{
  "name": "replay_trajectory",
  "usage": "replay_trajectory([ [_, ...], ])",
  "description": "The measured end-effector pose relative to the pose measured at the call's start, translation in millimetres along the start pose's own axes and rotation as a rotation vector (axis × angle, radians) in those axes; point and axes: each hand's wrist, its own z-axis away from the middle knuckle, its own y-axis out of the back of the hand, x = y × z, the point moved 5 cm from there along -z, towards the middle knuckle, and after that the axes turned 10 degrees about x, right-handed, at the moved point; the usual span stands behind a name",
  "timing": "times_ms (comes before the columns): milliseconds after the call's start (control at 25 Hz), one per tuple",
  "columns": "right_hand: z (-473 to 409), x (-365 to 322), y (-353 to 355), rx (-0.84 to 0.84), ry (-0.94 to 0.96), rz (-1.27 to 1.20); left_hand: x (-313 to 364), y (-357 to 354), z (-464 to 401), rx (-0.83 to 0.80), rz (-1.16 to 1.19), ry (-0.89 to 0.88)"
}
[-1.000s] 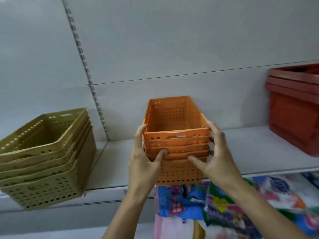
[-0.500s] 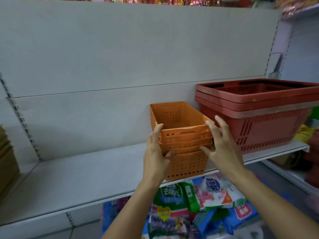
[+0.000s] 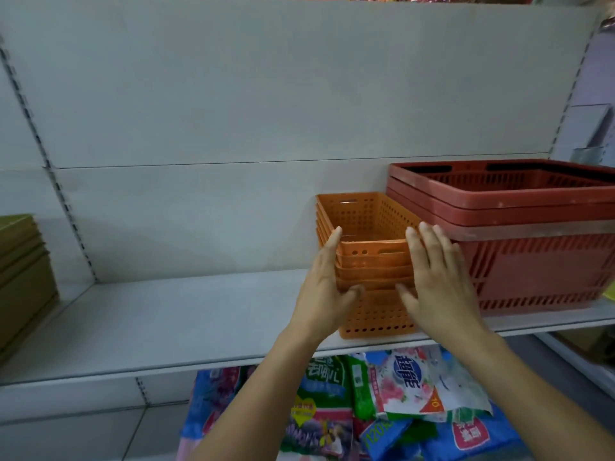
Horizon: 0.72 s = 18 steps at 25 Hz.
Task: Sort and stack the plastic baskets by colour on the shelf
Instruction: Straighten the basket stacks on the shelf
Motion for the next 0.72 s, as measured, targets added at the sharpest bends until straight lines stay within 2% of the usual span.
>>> replay_trajectory([
  [200,28.0,-75.9,11.1,0.084,0.115,-0.304,-17.1,64.7,38.3,0.166,-0.225,-0.129],
  [400,49.8,-178.4,5.7,0.046,0.073,-0.561,-62.2,166.3,87.0,0.291,-0.357,-0.166],
  [560,57.4,-312.2,-1.2,0.039,0.07,-0.735,-113.5,294.8,115.5,0.342,-0.435,-0.197],
  [720,52.6,-456.6,-0.8,-0.007,0.094,-0.902,-160.3,441.4,142.8,0.481,-0.534,-0.218],
])
